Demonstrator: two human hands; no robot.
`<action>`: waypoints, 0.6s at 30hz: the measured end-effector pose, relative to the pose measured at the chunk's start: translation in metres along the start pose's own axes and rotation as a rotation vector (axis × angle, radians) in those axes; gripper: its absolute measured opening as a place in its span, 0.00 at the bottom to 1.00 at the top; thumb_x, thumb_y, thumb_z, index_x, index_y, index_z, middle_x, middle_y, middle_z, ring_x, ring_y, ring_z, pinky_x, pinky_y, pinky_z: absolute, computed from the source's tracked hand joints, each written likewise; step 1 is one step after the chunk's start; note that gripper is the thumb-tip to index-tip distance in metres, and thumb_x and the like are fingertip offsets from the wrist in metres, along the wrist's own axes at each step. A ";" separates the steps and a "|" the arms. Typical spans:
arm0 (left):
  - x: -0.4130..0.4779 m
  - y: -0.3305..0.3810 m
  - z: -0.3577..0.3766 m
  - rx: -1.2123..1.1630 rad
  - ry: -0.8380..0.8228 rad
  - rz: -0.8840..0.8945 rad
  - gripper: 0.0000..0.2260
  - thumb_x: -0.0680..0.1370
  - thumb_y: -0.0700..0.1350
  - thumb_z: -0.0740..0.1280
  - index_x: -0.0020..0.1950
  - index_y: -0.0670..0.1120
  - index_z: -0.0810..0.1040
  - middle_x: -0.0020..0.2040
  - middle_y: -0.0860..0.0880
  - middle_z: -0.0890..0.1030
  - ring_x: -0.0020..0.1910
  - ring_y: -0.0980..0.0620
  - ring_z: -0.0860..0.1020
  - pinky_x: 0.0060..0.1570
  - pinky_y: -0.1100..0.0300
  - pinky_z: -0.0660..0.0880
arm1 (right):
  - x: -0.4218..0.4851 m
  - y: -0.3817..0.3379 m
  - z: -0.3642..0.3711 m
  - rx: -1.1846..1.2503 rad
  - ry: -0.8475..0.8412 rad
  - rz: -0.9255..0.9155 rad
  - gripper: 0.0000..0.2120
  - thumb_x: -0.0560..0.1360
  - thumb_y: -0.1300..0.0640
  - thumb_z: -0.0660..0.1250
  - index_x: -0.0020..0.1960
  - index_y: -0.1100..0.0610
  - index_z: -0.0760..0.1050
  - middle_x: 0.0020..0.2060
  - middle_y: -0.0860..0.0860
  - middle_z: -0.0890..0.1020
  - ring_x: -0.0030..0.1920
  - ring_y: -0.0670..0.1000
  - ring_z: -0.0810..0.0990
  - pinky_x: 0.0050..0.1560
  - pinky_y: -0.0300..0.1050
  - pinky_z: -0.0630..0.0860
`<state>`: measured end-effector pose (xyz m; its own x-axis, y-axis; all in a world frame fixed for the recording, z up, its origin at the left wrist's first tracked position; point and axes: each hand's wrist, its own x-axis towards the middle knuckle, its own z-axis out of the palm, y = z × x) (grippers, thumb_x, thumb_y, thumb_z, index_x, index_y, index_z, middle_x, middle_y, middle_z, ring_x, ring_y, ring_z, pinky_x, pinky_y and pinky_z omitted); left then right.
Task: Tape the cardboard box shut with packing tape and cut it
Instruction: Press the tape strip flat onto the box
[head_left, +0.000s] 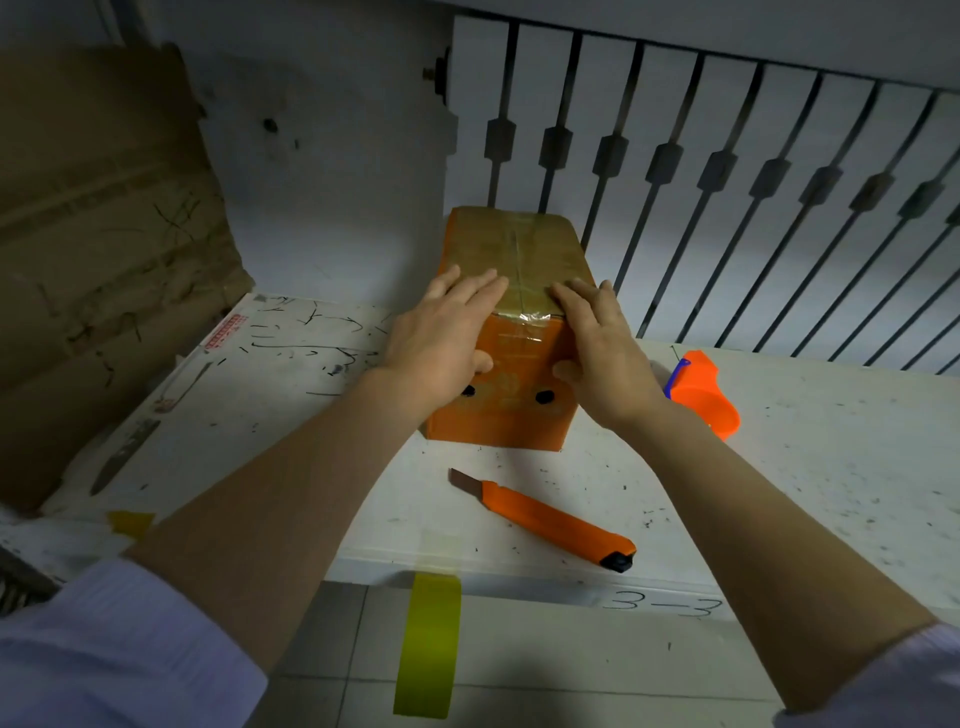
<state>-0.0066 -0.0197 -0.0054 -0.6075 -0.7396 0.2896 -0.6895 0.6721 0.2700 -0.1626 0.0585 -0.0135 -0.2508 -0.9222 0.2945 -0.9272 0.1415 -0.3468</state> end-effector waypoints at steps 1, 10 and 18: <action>0.003 -0.002 -0.001 -0.009 -0.004 0.000 0.37 0.73 0.45 0.69 0.76 0.55 0.52 0.78 0.56 0.54 0.77 0.51 0.50 0.67 0.46 0.66 | 0.004 0.001 0.001 -0.008 0.000 -0.005 0.36 0.74 0.66 0.64 0.75 0.51 0.52 0.76 0.52 0.54 0.77 0.57 0.45 0.72 0.57 0.60; 0.006 -0.003 0.001 -0.006 0.024 -0.023 0.33 0.71 0.46 0.71 0.73 0.52 0.59 0.78 0.54 0.56 0.77 0.50 0.51 0.65 0.43 0.67 | 0.008 0.001 0.007 -0.015 0.024 0.010 0.36 0.74 0.66 0.65 0.75 0.49 0.52 0.76 0.51 0.54 0.77 0.57 0.47 0.72 0.58 0.62; -0.020 -0.002 -0.003 -0.004 0.036 -0.081 0.39 0.74 0.43 0.69 0.76 0.58 0.46 0.79 0.53 0.46 0.78 0.44 0.43 0.71 0.35 0.51 | -0.020 -0.018 -0.002 -0.120 0.018 0.063 0.46 0.70 0.63 0.71 0.76 0.46 0.44 0.77 0.55 0.43 0.76 0.63 0.53 0.71 0.61 0.64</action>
<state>0.0079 -0.0060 -0.0084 -0.5349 -0.7901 0.2994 -0.7344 0.6100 0.2974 -0.1414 0.0750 -0.0114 -0.3131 -0.9038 0.2918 -0.9360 0.2416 -0.2561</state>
